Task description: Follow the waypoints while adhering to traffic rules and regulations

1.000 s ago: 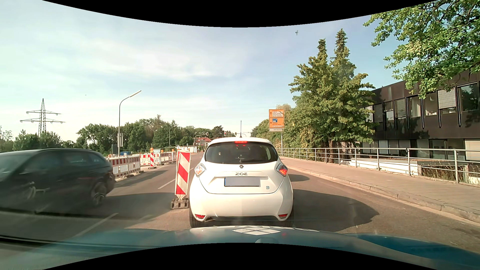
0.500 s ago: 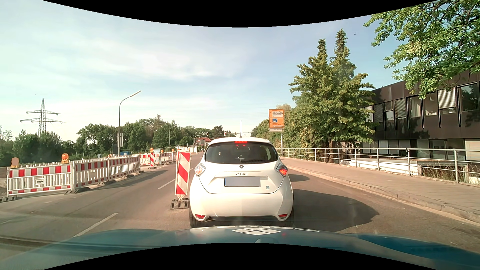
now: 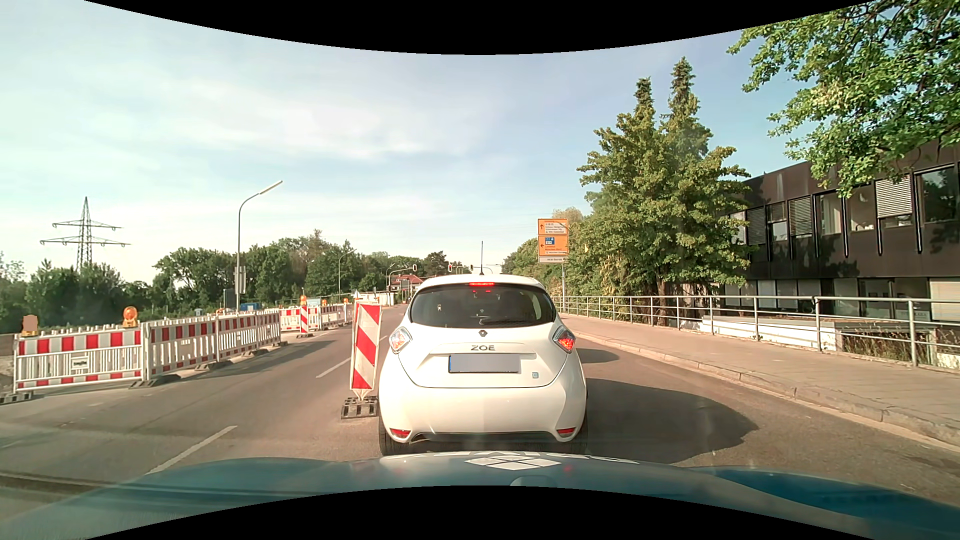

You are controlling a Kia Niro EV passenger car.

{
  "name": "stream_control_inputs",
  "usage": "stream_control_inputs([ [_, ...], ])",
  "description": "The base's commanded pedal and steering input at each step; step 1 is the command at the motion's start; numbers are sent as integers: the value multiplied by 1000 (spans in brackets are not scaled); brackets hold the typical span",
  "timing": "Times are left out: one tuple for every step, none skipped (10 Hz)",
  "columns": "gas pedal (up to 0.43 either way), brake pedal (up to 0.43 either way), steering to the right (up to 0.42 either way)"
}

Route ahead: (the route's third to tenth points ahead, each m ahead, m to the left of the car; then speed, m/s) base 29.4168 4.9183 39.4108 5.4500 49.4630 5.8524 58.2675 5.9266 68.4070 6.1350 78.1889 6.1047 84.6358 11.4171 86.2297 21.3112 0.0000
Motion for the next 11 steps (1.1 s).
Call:
stream_control_inputs([
  [0,287,-17],
  [0,293,-17],
  [0,293,-16],
  [0,293,-17],
  [0,293,-16],
  [0,293,-17],
  [0,293,-17],
  [0,287,-16],
  [0,287,-17],
  [0,293,-17],
  [0,287,-17],
])
